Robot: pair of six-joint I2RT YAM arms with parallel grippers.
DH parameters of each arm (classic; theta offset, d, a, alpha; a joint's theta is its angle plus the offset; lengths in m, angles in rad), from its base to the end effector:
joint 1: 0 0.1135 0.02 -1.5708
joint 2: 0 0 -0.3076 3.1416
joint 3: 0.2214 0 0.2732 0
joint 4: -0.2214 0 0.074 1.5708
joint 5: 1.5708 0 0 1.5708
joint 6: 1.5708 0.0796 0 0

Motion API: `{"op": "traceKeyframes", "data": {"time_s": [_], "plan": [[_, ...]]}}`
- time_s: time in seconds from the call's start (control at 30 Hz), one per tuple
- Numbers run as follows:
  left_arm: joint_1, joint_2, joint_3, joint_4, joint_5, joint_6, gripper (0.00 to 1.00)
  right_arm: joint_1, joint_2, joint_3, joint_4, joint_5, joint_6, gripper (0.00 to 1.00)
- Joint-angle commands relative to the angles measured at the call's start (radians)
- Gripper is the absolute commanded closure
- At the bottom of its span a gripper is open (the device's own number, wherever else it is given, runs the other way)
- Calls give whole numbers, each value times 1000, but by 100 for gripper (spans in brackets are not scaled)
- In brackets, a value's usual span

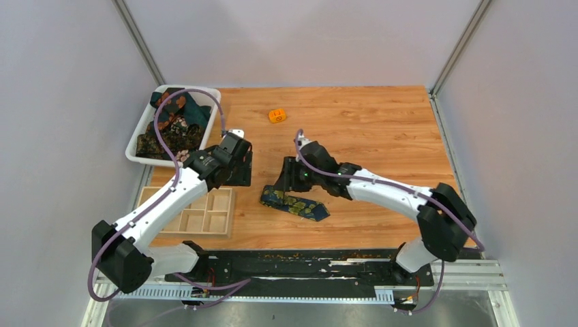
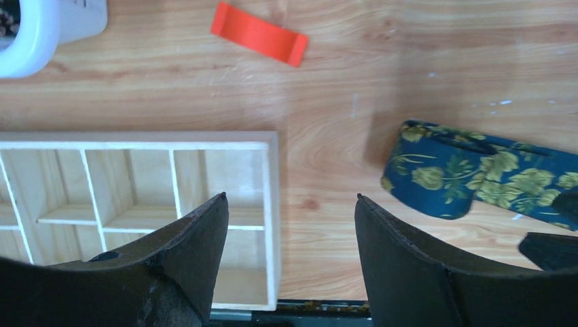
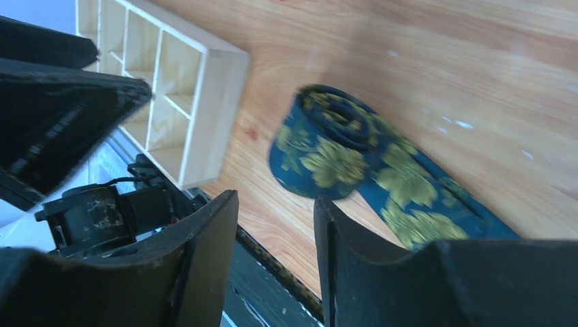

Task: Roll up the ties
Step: Roll the tie at the center of the board.

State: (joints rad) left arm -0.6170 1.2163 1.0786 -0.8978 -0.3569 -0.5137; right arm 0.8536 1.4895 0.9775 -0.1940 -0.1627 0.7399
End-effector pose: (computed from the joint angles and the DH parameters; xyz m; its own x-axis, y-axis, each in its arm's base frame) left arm 0.2292 -0.1285 0.2970 -0.8060 0.0072 -0.5919 0.0008 0.9999 0.0111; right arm 0.2353 0.2895 0.2428 -0.8710 0.0136 -0.4911 -0.3216 0.7401 0.5907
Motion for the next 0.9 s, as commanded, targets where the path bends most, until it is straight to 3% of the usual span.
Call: {"op": "traceKeyframes", "data": {"time_s": [0.0,0.17,0.3,0.7,0.87], "plan": [[46,-46,-53,2,-4,40,25,50,144,148,54,-60,16,57],[89,-70,-88,19,12,60,25,70,266,251,39,-85,16,67],[97,-75,-95,28,24,72,25,73,290,278,-20,-15,-17,70],[98,-58,-97,65,71,95,25,56,233,143,-33,66,-23,73],[97,-66,-108,108,160,125,22,46,194,106,-33,79,-29,74]]}}
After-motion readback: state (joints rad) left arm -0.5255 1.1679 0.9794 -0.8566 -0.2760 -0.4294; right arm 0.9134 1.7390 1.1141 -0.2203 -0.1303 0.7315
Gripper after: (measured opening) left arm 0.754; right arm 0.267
